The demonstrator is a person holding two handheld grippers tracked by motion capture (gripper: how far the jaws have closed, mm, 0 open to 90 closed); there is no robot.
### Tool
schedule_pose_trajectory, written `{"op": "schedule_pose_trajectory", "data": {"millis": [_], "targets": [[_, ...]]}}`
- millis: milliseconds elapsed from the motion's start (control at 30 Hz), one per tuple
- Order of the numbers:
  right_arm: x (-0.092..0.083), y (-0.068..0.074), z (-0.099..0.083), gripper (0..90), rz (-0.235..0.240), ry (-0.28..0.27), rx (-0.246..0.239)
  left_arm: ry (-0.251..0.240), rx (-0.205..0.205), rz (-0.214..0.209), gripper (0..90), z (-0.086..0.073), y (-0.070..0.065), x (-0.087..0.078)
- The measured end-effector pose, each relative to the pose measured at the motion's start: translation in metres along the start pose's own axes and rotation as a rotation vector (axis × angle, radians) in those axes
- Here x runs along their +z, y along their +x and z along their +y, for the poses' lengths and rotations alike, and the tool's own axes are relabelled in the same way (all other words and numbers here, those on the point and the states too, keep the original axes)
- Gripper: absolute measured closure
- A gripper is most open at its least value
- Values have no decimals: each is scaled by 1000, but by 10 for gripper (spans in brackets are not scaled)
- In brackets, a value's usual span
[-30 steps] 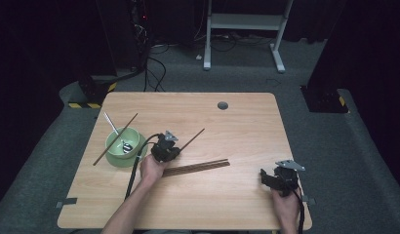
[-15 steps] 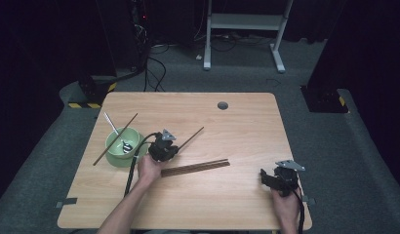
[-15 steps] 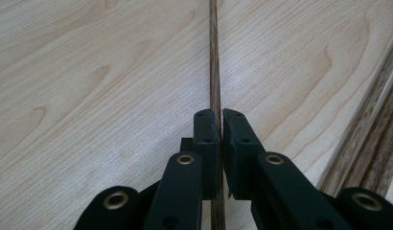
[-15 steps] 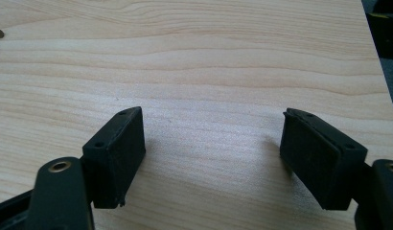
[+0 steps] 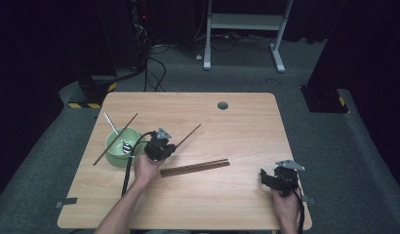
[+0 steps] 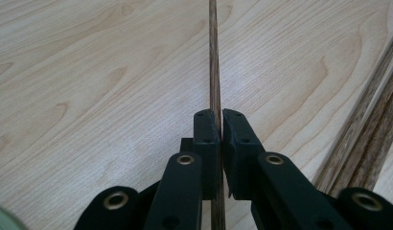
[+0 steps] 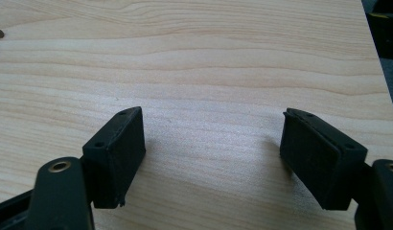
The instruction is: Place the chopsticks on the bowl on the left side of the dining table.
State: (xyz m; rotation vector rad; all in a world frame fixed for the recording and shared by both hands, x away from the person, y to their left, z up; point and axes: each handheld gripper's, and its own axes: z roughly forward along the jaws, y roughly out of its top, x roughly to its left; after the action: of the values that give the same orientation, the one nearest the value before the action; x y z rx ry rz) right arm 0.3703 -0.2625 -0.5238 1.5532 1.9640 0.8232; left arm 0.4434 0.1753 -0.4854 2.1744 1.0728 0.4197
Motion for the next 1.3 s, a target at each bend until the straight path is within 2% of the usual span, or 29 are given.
{"op": "schedule_pose_trajectory", "data": {"millis": [33,267,1033,1300], "targets": [[0,0,0,235,0,0,0,2,11,6,845,0,1,-1],[0,0,0,235,0,0,0,-9,0,9,845,0,3,-8],[0,0,0,235,0,0,0,-35,14,28,845,-1,8,-26],[0,0,0,235,0,0,0,-48,7,35,845,0,11,-30]]}}
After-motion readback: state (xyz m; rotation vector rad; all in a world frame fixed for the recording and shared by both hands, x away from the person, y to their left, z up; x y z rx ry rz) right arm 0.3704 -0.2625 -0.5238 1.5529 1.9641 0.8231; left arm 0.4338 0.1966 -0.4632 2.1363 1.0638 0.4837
